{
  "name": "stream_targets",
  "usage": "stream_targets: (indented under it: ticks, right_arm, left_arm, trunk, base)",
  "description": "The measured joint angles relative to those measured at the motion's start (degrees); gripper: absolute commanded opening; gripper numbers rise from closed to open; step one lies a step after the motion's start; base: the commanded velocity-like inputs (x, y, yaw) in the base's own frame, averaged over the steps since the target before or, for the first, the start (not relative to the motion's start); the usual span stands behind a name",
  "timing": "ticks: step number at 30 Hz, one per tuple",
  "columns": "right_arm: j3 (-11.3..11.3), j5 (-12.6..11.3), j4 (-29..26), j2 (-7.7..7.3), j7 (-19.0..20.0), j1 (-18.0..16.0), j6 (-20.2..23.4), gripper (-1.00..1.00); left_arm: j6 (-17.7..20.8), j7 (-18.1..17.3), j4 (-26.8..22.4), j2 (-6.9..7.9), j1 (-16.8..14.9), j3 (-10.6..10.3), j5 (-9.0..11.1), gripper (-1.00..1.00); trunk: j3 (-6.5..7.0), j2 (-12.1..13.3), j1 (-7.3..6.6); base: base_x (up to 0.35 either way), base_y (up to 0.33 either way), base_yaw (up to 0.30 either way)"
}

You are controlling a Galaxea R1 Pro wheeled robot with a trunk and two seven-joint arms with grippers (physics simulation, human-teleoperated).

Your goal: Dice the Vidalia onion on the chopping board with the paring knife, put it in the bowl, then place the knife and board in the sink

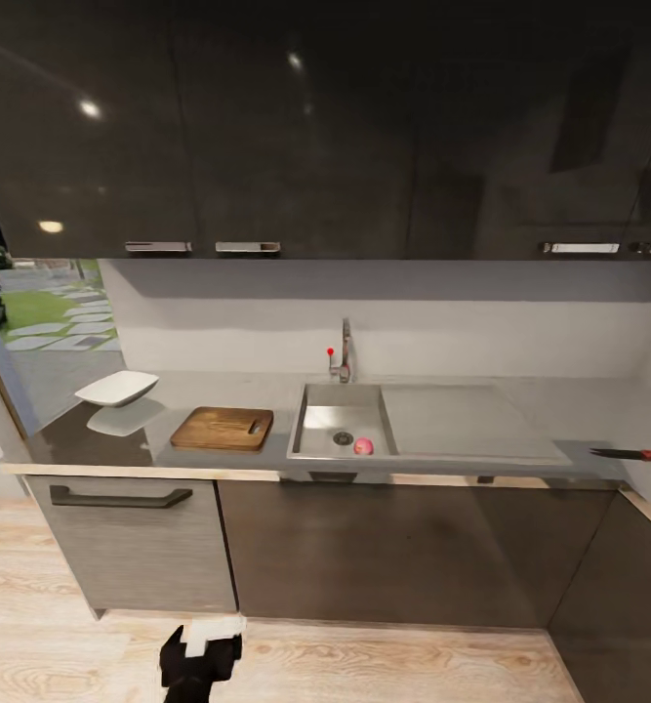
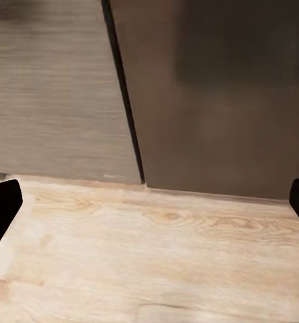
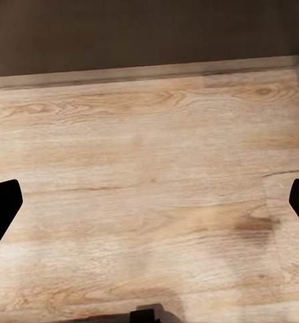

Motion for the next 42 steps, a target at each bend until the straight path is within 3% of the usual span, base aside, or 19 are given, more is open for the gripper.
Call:
stream_targets:
  ticks: [3, 4, 8, 10, 11, 13, 15, 22, 26, 28, 31, 32, 33, 37, 40, 42]
  right_arm:
    - [0.0, 0.0, 0.0, 0.0, 0.01, 0.0, 0.0, 1.0]
    - [0.0, 0.0, 0.0, 0.0, 0.0, 0.0, 0.0, 1.0]
    - [0.0, 0.0, 0.0, -0.02, -0.01, 0.0, 0.0, 1.0]
    - [0.0, 0.0, 0.0, -0.04, -0.01, 0.0, 0.0, 1.0]
    - [0.0, 0.0, 0.0, -0.06, -0.01, 0.0, 0.0, 1.0]
    - [0.0, -0.01, 0.0, -0.08, -0.01, 0.01, -0.01, 1.0]
    - [0.0, -0.01, 0.0, -0.09, -0.01, 0.01, -0.04, 1.0]
    - [-0.03, -0.01, -0.25, -0.18, -0.01, 0.0, -0.01, 1.0]
    - [-0.08, -0.01, -0.52, -0.24, -0.01, 0.0, 0.0, 1.0]
    - [-0.09, -0.01, -0.58, -0.26, -0.01, 0.0, 0.0, 1.0]
    - [-0.09, -0.01, -0.56, -0.26, -0.01, 0.0, 0.0, 1.0]
    - [-0.09, -0.01, -0.54, -0.26, -0.01, 0.0, 0.0, 1.0]
    - [-0.09, -0.01, -0.54, -0.26, -0.01, 0.0, 0.0, 1.0]
    - [-0.09, -0.01, -0.57, -0.26, -0.01, 0.0, 0.0, 1.0]
    - [-0.09, -0.01, -0.55, -0.26, -0.01, 0.0, 0.0, 1.0]
    - [-0.09, 0.0, -0.54, -0.26, -0.01, 0.0, 0.0, 1.0]
  left_arm:
    - [5.87, 0.02, -7.41, -0.07, 0.02, -1.3, 0.04, 1.0]
    - [10.29, 0.03, -10.95, -0.15, 0.03, -2.44, 0.08, 1.0]
    - [18.67, 0.03, -16.92, -0.28, 0.04, -3.79, 0.2, 1.0]
    - [21.12, 0.03, -18.83, -0.35, 0.02, -4.06, 0.25, 1.0]
    - [22.4, 0.01, -20.13, -0.66, -0.01, -4.23, 0.27, 1.0]
    - [24.82, -0.07, -21.55, -2.68, -0.39, -4.42, 0.31, 1.0]
    - [26.71, -0.09, -21.75, -3.36, -1.81, -4.52, 0.29, 1.0]
    - [35.28, -0.14, -21.94, -4.4, -11.19, -6.95, 0.68, 1.0]
    - [37.95, -0.19, -21.92, -4.79, -16.84, -7.65, 1.56, 1.0]
    - [38.72, -0.27, -21.81, -4.9, -20.93, -7.86, 3.87, 1.0]
    - [39.91, -0.33, -21.66, -4.92, -24.09, -7.92, 6.63, 1.0]
    - [43.56, -0.28, -21.6, -4.92, -27.09, -7.96, 8.98, 1.0]
    - [45.83, -0.27, -21.58, -4.92, -28.88, -7.96, 10.01, 1.0]
    - [49.78, -0.1, -21.28, -4.92, -34.97, -7.94, 12.43, 1.0]
    - [50.29, -0.03, -20.72, -4.98, -37.97, -7.91, 12.85, 1.0]
    - [50.53, 0.0, -18.62, -5.0, -41.67, -7.9, 13.03, 1.0]
  trunk:
    - [0.0, 0.0, 0.0]
    - [0.0, 0.0, 0.0]
    - [-0.01, 0.0, 0.0]
    - [-0.01, 0.0, 0.0]
    - [-0.01, 0.0, 0.0]
    - [0.01, 0.01, 0.0]
    - [0.01, 0.01, 0.0]
    - [0.01, 0.02, 0.0]
    - [0.01, 0.01, 0.0]
    - [0.02, 0.02, 0.0]
    - [0.01, 0.01, 0.0]
    - [0.02, 0.02, 0.0]
    - [0.02, 0.02, 0.0]
    - [0.02, 0.01, 0.0]
    - [0.01, 0.01, 0.0]
    - [0.02, 0.02, 0.0]
  base:
    - [0.0, 0.0, 0.0]
    - [0.0, 0.0, 0.0]
    - [0.0, 0.0, 0.0]
    - [0.0, 0.0, 0.0]
    - [0.0, 0.0, 0.0]
    - [0.0, 0.0, 0.0]
    - [0.0, 0.0, 0.0]
    - [0.0, 0.0, 0.0]
    - [0.0, 0.0, 0.0]
    - [0.0, 0.0, 0.0]
    - [0.0, 0.0, 0.0]
    - [0.0, 0.0, 0.0]
    - [0.0, 0.0, 0.0]
    - [0.0, 0.0, 0.0]
    - [0.0, 0.0, 0.0]
    - [0.0, 0.0, 0.0]
